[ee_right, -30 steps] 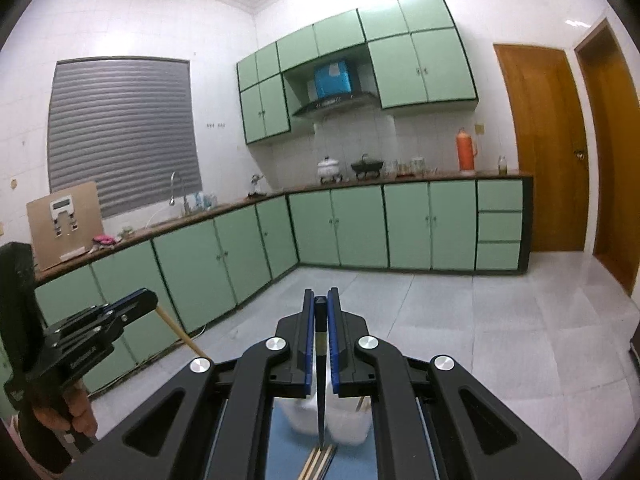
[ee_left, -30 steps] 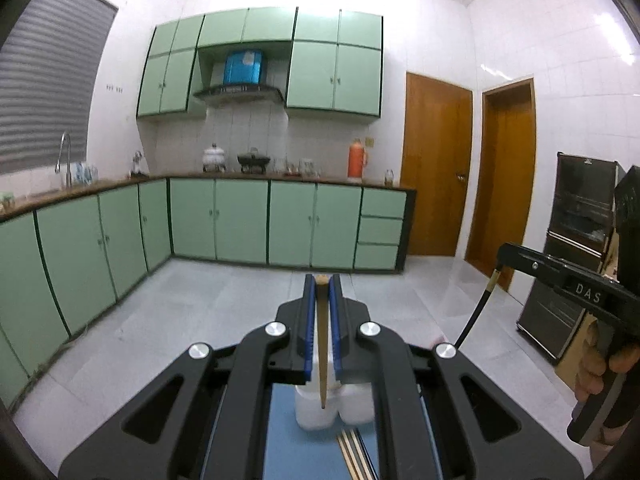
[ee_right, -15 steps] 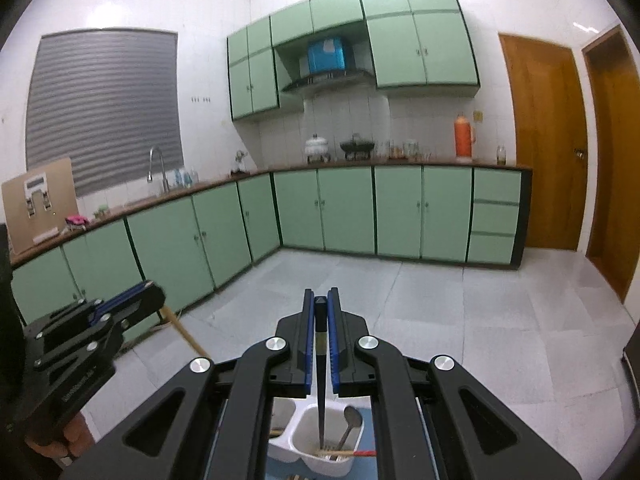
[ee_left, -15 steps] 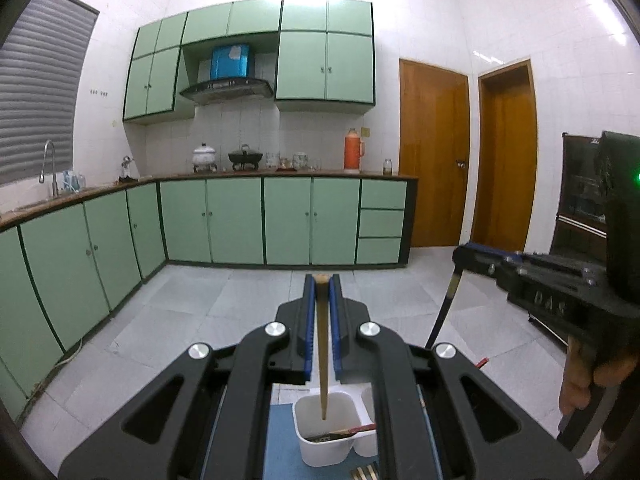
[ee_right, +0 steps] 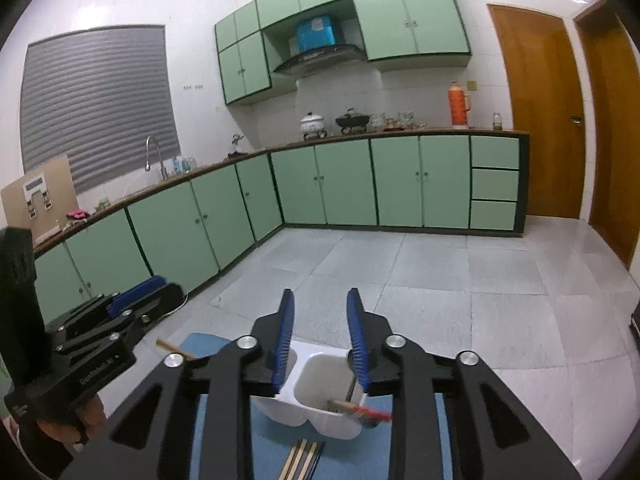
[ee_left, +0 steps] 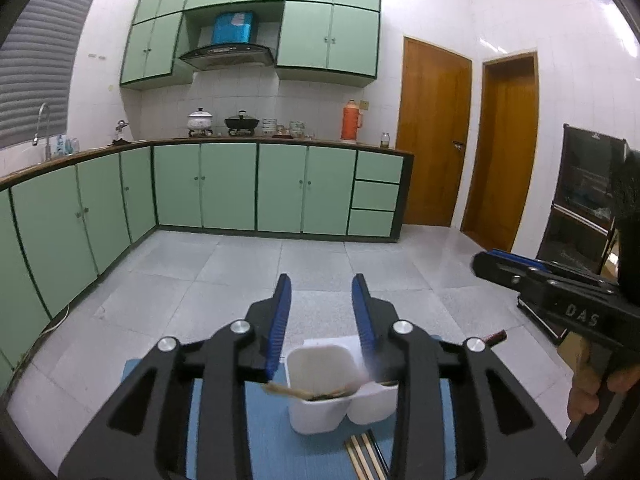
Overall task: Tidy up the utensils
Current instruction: 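Open both tools to drop the chopsticks into the white holder, then move both open tools back down over the chopsticks on the mat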
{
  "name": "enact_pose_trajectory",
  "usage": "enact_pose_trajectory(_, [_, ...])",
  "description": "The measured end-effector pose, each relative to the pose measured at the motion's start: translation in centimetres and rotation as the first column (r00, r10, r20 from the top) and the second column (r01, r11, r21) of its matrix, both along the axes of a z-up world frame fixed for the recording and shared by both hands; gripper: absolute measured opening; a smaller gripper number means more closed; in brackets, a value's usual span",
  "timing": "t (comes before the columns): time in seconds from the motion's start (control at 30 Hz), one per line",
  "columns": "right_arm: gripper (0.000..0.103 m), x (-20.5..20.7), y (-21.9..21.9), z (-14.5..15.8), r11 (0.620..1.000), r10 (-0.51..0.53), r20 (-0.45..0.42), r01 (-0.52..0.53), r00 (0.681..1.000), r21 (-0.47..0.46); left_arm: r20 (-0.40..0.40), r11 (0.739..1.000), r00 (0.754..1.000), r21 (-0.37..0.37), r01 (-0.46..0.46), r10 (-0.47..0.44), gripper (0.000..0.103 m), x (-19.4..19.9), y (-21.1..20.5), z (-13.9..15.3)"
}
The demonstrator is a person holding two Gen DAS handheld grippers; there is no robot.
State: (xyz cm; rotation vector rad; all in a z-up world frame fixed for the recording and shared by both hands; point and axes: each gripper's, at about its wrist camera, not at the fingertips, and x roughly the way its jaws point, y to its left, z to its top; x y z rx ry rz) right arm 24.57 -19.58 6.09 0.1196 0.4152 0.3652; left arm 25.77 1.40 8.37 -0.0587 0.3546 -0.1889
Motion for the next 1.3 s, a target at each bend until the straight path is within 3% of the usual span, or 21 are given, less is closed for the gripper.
enact_pose_trajectory(0.07, [0.039,-1.8,-0.6,-0.4,1.0,-0.016,0.014,0.016,1.0,0.01,0.017,0.999,0.999,-0.032,-0.032,0.033,0.041,-1.9,0.6,-0.3])
enact_pose_trajectory(0.23, [0.061,-6.7,-1.6,-2.5,0.998,-0.056,0.039,0.055,0.998,0.018,0.032,0.994,0.996,-0.072,-0.081,0.084,0.068,-6.7,1.4,-2.1])
enact_pose_trajectory(0.3, [0.081,-8.4,-1.9,-4.1,0.997,-0.079,0.018,0.079,0.997,0.024,0.018,0.994,0.996,-0.063,-0.085,0.086,0.08,-8.3,1.2,-3.3])
enact_pose_trajectory(0.37, [0.091,-10.0,-2.0,-5.8,0.994,-0.105,0.002,0.105,0.995,0.028,-0.003,0.996,0.997,-0.044,-0.081,0.081,0.085,-9.6,0.8,-4.6])
enact_pose_trajectory(0.47, [0.097,-11.9,-2.0,-8.3,0.992,-0.125,-0.035,0.125,0.992,0.002,-0.03,0.997,0.996,-0.013,-0.08,0.079,0.089,-11.4,0.7,-6.5])
enact_pose_trajectory(0.93, [0.096,-16.8,-0.2,-17.2,0.992,-0.112,-0.226,0.097,0.968,-0.077,-0.217,0.994,0.972,0.092,-0.066,0.084,0.091,-15.6,0.8,-14.5])
enact_pose_trajectory(1.13, [0.075,-17.3,0.8,-19.9,0.993,-0.089,-0.305,0.061,0.948,-0.099,-0.273,0.991,0.957,0.109,-0.073,0.101,0.091,-16.3,1.4,-16.4])
enact_pose_trajectory(1.3, [0.05,-17.7,2.5,-21.3,0.993,-0.037,-0.359,-0.007,0.933,-0.119,-0.303,0.99,0.946,0.114,-0.083,0.114,0.091,-16.5,1.7,-17.1])
